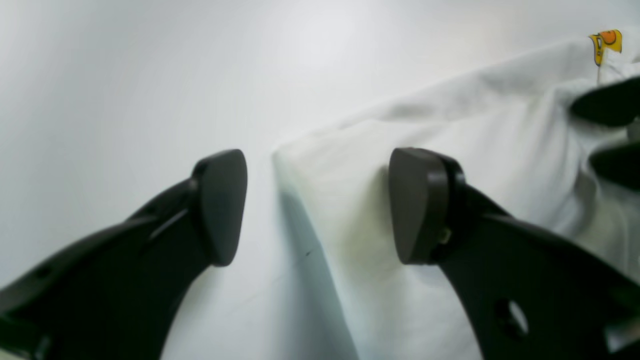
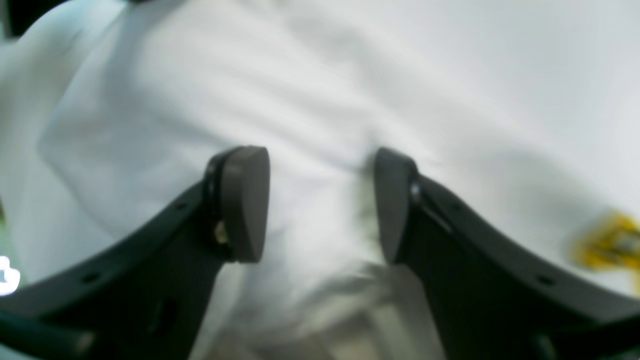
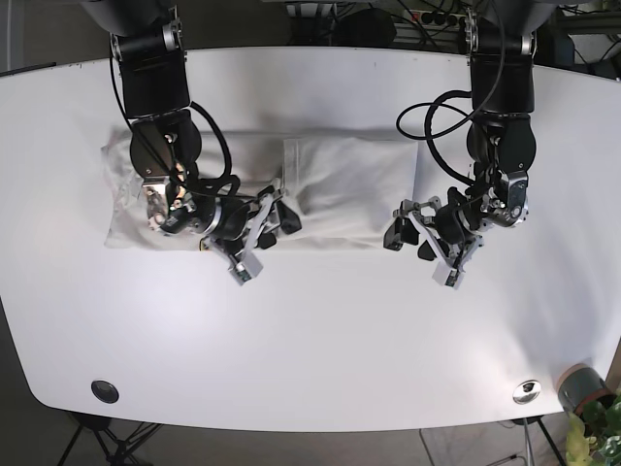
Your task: Fold the T-shirt properly
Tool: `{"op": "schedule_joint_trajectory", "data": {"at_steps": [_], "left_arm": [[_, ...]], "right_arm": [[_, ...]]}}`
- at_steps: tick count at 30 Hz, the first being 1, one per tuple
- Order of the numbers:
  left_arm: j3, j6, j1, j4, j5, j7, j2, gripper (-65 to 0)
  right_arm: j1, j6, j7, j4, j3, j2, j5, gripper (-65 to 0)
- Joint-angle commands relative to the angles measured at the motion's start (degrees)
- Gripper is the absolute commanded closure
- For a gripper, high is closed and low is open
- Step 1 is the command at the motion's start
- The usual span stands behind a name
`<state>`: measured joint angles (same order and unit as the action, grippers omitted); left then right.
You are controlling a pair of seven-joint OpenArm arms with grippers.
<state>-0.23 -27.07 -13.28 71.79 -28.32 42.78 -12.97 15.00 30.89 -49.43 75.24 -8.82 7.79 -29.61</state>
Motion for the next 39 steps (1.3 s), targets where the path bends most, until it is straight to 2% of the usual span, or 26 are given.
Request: {"op": "schedule_joint_trajectory", "data": {"at_steps": [1, 9, 13, 18, 21, 23, 25, 28, 31, 33, 36, 39], "left_arm": [[-0.3, -0.3, -0.6, 5.4, -1.4, -1.1, -0.4, -41.9], [-0.3, -0.3, 2.4, 15.1, -1.4, -0.5, -0.3, -41.9], [0.0, -0.3, 5.0, 19.9, -1.4, -0.5, 0.0, -41.9], [0.0, -0.6, 7.7, 23.3, -1.4, -0.6, 1.2, -41.9], [0.0, -0.6, 8.9, 23.9, -1.4, -0.6, 1.5, -41.1], [0.0, -0.6, 9.5, 23.9, -1.4, -0.6, 1.6, -36.9], [0.0, -0.6, 10.0, 23.6, -1.4, -0.6, 1.6, -29.4], [0.1, -1.4, 10.2, 23.4, -1.4, -0.6, 1.6, -16.0], [0.1, -5.2, 11.0, 23.4, -1.4, -0.6, 1.6, -2.6], [0.1, -7.5, 11.2, 23.4, -1.4, -0.6, 1.6, 0.0], [0.1, -9.2, 11.6, 23.3, -1.1, -0.6, 1.6, 0.0], [-0.1, -9.3, 12.4, 23.2, -1.1, -0.6, 1.4, 0.0]], "right_arm": [[1.7, 0.53, -1.8, 6.2, 3.9, 0.6, -3.6, -32.7], [1.7, 0.36, -12.1, 11.9, 19.6, 1.7, -11.8, -33.0], [1.7, 0.18, -15.1, 11.7, 28.2, 5.0, -16.2, -33.3], [0.1, 0.01, -15.4, 11.7, 33.4, 8.9, -18.9, -33.3], [-0.5, 0.01, -15.4, 11.3, 36.6, 10.9, -18.4, -33.3], [-1.1, 0.01, -15.4, 9.0, 38.6, 12.1, -18.7, -33.3], [-1.2, 0.01, -15.4, 6.1, 40.4, 13.8, -18.9, -33.5], [-1.2, 0.53, -15.1, 1.6, 42.4, 16.0, -18.9, -33.5], [-1.2, 0.53, -14.6, -2.6, 43.4, 17.8, -18.6, -35.4], [-1.4, 0.53, -13.1, -4.7, 43.8, 19.1, -18.9, -40.1], [-1.6, 0.53, -11.5, -7.3, 43.8, 20.5, -18.5, -46.3], [-1.6, 0.62, -11.1, -11.1, 43.9, 21.5, -18.5, -48.2]]}}
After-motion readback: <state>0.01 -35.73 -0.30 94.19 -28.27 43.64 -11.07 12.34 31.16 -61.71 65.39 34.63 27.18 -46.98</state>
